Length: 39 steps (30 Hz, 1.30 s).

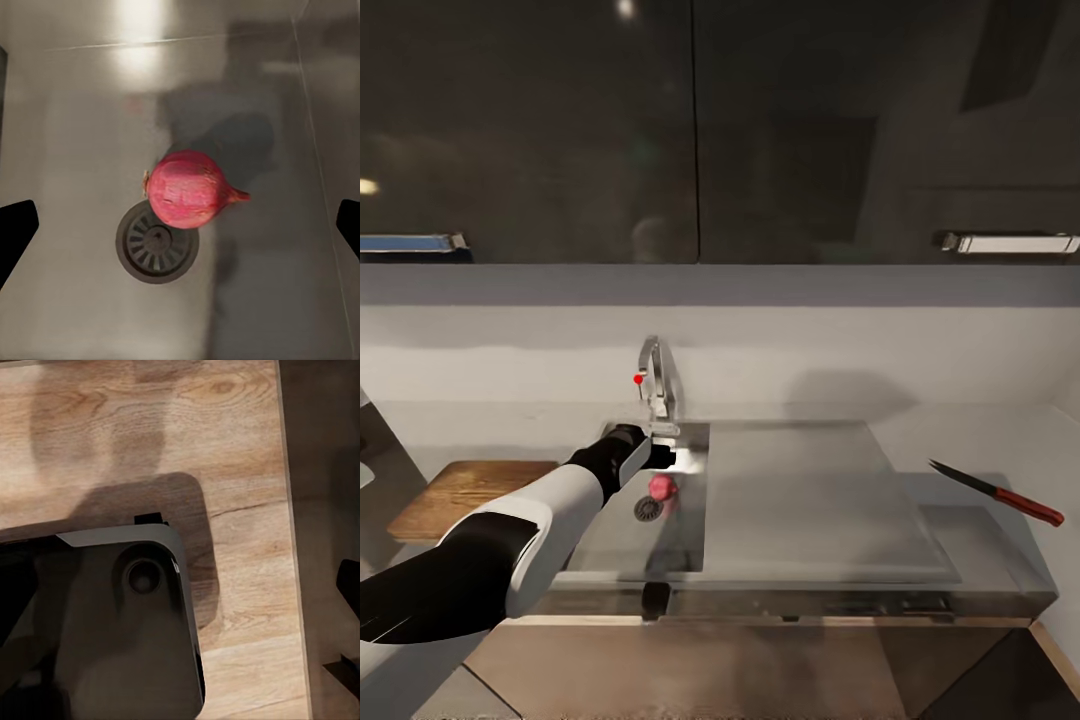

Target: In the kitchen, take the Vidalia onion out of the sink, dice it on the chopping board with the paring knife, put the diced onion into the bowl on the countertop, then place both the paring knife and the chopping board into the sink.

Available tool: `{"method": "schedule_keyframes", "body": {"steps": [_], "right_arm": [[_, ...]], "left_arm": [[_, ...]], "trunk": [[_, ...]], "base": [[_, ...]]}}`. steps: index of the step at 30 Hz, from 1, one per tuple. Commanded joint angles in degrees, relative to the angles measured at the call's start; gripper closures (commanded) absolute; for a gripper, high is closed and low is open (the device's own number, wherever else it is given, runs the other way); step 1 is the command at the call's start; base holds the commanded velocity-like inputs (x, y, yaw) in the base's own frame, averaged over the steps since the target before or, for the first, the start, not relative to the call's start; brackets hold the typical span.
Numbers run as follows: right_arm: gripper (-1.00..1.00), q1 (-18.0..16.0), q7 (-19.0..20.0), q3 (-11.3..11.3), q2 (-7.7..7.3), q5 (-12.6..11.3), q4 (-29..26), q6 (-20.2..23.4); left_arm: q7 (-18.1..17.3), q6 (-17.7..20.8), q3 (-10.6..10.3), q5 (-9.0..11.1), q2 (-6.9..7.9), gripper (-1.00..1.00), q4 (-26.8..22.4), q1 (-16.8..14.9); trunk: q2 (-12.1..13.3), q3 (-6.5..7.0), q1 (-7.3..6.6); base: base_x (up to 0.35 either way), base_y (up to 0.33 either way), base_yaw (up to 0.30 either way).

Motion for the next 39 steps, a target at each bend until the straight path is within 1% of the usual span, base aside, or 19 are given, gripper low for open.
{"method": "schedule_keyframes", "body": {"steps": [1, 8, 17, 24, 28, 33, 39], "right_arm": [[-1.0, -0.05, 0.01, -0.32, 0.0, 0.03, 0.06, -0.24], [-1.0, -0.05, 0.04, -0.32, 0.0, 0.05, 0.06, -0.24], [-1.0, -0.05, 0.04, -0.32, 0.06, 0.03, 0.06, -0.24], [-1.0, -0.05, 0.01, -0.32, 0.15, 0.01, 0.06, -0.24], [-1.0, -0.05, -0.02, -0.32, 0.17, 0.03, 0.06, -0.24], [-1.0, -0.05, -0.01, -0.32, 0.2, 0.01, 0.06, -0.24], [-1.0, -0.05, -0.02, -0.32, 0.26, 0.02, 0.06, -0.24]], "left_arm": [[0.36, 0.27, -0.4, 0.62, -0.01, -1.0, -0.04, -0.04], [0.36, 0.25, -0.41, 0.62, -0.04, -1.0, 0.29, -0.04], [0.29, 0.25, -0.41, 0.62, -0.04, -1.0, 0.83, -0.04], [0.27, 0.21, -0.41, 0.62, 0.04, -1.0, 1.6, -0.04], [0.27, -1.15, -0.41, 0.62, 0.05, -1.0, 2.43, -0.04], [0.27, -4.44, -0.41, 0.62, 0.05, -1.0, 4.89, -0.04], [0.27, -4.72, -0.41, 0.56, 0.05, -1.0, 5.19, -0.04]], "trunk": [[-0.13, -0.2, 0.03], [-0.13, -0.69, 0.03], [-0.13, -1.35, 0.03], [-0.13, -1.85, 0.03], [-0.13, -2.14, 0.03], [-0.13, -2.51, 0.03], [-0.13, -2.94, 0.03]], "base": [[0.0, 0.0, 0.0], [0.014, -0.001, 0.0], [0.172, -0.062, 0.0], [0.045, -0.014, 0.0], [0.006, -0.002, 0.0], [0.001, 0.0, 0.0], [0.0, 0.0, 0.0]]}}
